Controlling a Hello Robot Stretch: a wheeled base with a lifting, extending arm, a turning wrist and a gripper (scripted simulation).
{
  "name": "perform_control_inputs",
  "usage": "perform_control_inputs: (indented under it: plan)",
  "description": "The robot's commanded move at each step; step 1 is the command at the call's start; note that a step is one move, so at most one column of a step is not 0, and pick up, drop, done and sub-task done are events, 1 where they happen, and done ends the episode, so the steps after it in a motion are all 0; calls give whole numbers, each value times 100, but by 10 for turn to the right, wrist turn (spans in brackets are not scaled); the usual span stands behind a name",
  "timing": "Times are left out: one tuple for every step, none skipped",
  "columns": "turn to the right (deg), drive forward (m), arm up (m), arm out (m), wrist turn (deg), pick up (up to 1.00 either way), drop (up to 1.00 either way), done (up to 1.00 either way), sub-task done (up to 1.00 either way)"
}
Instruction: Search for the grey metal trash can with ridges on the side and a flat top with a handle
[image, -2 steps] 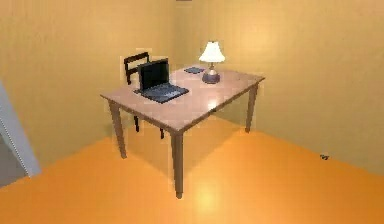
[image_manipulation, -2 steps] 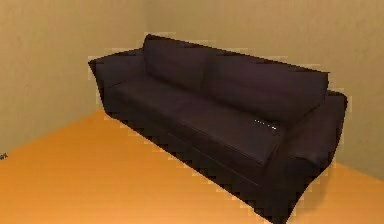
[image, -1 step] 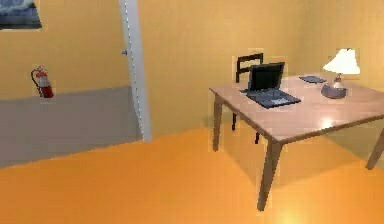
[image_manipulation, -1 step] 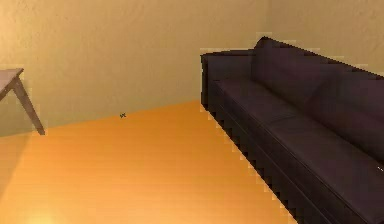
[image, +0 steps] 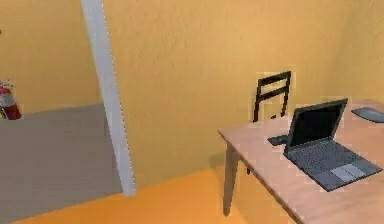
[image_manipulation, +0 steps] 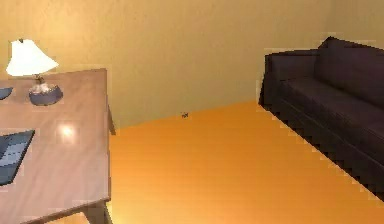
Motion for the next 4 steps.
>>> perform_control_inputs:
  plan:
    - [-450,0,0,0,0,0,0,0,0]
    - [0,100,0,0,0,0,0,0,0]
    - [0,100,0,0,0,0,0,0,0]
    - [0,85,0,0,0,0,0,0,0]
